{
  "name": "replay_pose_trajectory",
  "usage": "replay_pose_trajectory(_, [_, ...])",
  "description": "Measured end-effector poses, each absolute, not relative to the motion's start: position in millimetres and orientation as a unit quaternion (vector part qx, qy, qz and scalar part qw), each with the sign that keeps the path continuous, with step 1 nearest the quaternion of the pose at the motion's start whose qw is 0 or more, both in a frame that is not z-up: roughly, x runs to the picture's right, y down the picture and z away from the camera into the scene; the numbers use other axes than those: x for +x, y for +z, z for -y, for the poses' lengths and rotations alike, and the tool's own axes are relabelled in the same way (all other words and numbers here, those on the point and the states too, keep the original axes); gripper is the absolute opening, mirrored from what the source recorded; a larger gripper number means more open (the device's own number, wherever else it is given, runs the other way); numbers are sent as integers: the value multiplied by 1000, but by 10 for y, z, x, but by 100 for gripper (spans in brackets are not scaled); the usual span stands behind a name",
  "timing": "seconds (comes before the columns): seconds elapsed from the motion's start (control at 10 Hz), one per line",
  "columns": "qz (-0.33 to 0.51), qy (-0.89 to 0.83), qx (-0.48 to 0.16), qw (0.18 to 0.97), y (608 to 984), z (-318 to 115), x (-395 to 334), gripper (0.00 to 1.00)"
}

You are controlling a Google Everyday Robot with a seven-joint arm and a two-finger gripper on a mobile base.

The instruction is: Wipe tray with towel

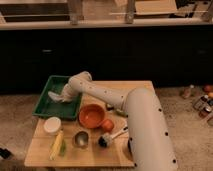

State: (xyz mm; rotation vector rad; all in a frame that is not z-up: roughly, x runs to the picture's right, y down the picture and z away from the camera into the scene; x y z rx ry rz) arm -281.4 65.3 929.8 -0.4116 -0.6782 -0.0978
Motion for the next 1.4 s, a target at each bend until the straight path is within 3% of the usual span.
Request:
replay_pose_trajectory(0.9, [372,-118,-234,891,8889,-1060,-2885,0])
replay_pose_trajectory(1.4, [340,-93,-223,909,9029,-890,-2481,0])
